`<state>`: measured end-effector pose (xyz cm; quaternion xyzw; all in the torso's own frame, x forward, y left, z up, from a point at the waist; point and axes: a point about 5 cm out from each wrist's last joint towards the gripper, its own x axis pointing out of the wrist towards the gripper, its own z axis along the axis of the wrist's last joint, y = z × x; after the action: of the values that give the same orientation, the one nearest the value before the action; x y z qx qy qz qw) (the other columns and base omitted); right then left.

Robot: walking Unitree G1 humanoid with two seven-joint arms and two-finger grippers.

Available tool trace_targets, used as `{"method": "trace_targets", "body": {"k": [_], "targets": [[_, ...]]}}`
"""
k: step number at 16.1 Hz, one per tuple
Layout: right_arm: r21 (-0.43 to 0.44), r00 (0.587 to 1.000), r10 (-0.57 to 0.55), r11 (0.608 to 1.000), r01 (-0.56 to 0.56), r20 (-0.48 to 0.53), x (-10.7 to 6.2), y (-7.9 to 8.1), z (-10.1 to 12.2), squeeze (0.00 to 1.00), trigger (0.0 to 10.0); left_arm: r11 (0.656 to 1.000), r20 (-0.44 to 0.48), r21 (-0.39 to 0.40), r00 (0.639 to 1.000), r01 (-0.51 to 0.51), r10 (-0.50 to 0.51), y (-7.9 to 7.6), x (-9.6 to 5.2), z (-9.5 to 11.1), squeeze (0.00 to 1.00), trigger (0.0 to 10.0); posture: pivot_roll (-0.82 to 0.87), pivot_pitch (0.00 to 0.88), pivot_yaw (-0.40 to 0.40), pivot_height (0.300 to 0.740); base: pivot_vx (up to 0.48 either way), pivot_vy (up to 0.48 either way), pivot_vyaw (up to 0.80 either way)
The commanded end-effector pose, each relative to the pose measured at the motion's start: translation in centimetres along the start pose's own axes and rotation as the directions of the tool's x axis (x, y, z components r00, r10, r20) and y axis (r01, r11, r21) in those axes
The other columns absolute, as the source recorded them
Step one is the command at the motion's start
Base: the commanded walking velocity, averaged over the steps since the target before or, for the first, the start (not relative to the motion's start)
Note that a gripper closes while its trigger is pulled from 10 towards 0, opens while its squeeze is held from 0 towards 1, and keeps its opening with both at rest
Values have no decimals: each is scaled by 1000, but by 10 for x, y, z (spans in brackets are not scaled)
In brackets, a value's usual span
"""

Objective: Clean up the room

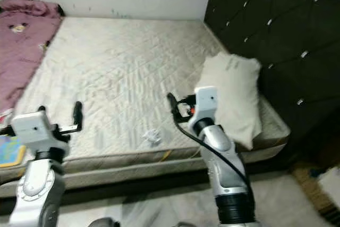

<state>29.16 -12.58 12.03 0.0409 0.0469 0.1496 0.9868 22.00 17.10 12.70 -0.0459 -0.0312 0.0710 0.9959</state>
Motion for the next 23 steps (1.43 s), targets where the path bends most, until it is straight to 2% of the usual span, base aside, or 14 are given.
{"method": "trace_targets", "body": {"k": [1, 6, 20, 23], "targets": [[-11, 1000, -20, 1000, 20, 9, -1, -7, 3, 0, 10000, 1000, 14, -15, 1000, 24, -24, -5, 1, 3, 0, 10000, 2, 0, -67, 740, 0, 0, 0], [-22, 1000, -3, 1000, 3, 12, 1, -4, 4, 0, 10000, 999, 31, -17, 999, 40, -40, -5, 2, 5, 0, 10000, 0, 0, -67, 740, 174, 0, 0], [-14, 1000, 12, 1000, -11, 3, 0, -3, 3, 0, 10000, 998, 28, -28, 998, 60, -59, -8, 1, 5, 0, 10000, 1, 0, -68, 740, 404, 0, 0], [-17, 1000, 15, 1000, -15, -2, 1, -3, 2, 0, 10000, 999, 14, -23, 1000, 27, -27, -8, 1, 3, 0, 10000, 2, 0, -70, 740, 242, 0, 0]]}}
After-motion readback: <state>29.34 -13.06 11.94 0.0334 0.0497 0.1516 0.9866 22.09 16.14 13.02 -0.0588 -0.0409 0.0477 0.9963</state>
